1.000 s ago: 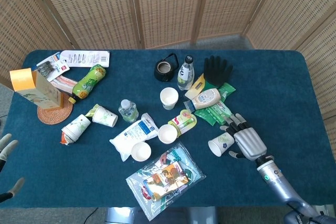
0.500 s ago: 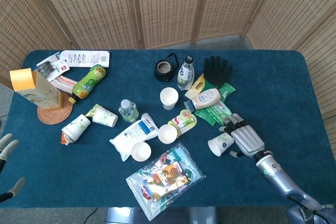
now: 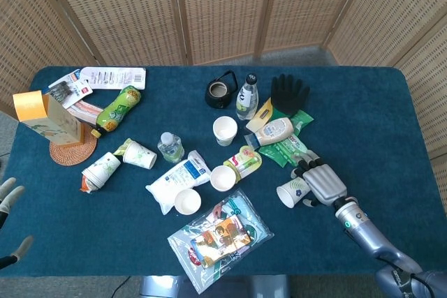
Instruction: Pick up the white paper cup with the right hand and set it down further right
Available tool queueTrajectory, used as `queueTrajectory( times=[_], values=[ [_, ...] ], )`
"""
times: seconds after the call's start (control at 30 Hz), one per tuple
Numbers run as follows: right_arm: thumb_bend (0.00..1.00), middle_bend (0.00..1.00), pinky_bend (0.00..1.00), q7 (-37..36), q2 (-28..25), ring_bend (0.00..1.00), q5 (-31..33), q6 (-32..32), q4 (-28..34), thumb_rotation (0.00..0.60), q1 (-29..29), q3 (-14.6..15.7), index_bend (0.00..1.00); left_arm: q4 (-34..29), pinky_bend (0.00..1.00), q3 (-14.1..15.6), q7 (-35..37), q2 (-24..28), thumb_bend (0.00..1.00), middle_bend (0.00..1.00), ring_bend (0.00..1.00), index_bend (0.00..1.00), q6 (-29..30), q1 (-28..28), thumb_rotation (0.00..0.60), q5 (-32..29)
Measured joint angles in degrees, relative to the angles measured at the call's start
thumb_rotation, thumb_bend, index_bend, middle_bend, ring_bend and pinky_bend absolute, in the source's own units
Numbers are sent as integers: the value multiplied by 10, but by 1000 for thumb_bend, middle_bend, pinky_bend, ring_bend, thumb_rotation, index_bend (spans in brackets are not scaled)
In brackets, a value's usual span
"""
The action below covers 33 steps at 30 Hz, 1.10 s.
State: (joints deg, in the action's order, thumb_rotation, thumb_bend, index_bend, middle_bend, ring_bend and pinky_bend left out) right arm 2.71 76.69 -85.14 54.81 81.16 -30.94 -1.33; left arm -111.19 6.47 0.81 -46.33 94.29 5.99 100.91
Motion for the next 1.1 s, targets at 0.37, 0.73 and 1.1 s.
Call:
queueTrajectory(
  times=[0.37,0.73,1.1],
  values=[
    [177,0,0,-25,8,0,-10,24,-19,600,6,4,449,-1,0,1,-5,-2,350,0,0,0,-1,0,600,1],
    [191,0,0,0,22,0,-42,139,-53,600,38,-3,456,-2,0,2,-11,-4,350,0,0,0,-3,0,600,2],
    [189,0,0,74,67,0,-101,243,-142,600,63,-3,469,-2,0,2,-14,-5,351,0,0,0,-3,1,600,4]
  ],
)
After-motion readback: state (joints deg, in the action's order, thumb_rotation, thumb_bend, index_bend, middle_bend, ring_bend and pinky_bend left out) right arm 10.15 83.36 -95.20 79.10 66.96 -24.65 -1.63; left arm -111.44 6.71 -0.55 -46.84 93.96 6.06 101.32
